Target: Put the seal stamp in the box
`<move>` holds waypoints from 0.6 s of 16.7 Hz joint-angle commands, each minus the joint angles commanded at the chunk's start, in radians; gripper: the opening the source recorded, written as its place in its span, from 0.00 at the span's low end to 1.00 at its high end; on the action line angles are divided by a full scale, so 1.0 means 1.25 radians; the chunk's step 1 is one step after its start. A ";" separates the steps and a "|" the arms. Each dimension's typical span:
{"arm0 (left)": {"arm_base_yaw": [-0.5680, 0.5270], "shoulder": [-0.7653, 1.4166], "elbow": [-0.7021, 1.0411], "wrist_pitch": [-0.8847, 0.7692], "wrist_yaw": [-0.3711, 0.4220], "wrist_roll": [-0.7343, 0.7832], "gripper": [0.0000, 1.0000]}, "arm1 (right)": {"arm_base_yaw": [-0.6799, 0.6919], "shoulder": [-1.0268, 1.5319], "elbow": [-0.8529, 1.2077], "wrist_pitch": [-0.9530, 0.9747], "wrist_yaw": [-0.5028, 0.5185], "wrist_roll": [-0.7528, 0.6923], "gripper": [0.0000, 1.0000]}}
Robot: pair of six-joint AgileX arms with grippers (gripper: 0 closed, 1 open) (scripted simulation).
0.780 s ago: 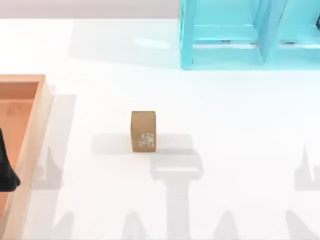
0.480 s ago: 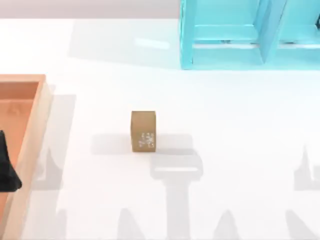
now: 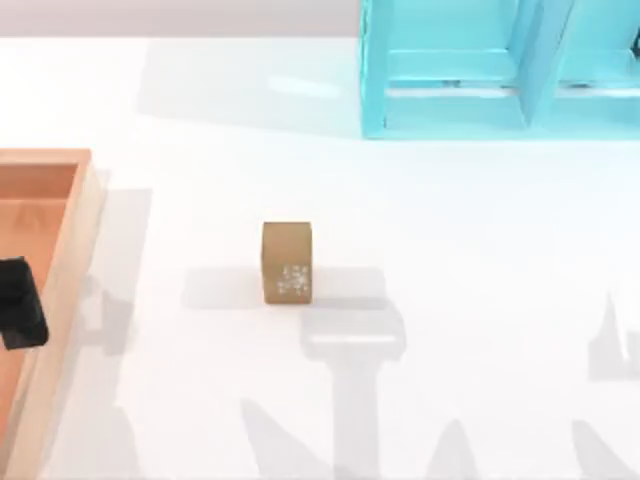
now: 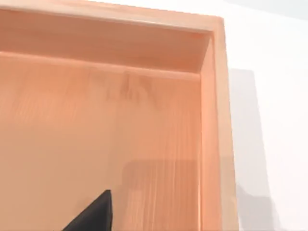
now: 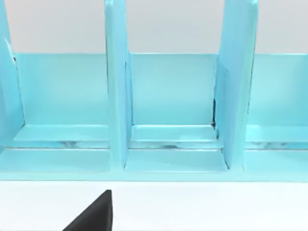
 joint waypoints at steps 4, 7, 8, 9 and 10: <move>-0.055 0.256 0.294 -0.146 -0.001 -0.096 1.00 | 0.000 0.000 0.000 0.000 0.000 0.000 1.00; -0.111 0.449 0.542 -0.250 0.009 -0.170 1.00 | 0.000 0.000 0.000 0.000 0.000 0.000 1.00; -0.131 0.514 0.624 -0.286 0.014 -0.194 1.00 | 0.000 0.000 0.000 0.000 0.000 0.000 1.00; -0.153 0.581 0.705 -0.322 0.018 -0.216 1.00 | 0.000 0.000 0.000 0.000 0.000 0.000 1.00; -0.176 0.649 0.783 -0.359 0.023 -0.237 1.00 | 0.000 0.000 0.000 0.000 0.000 0.000 1.00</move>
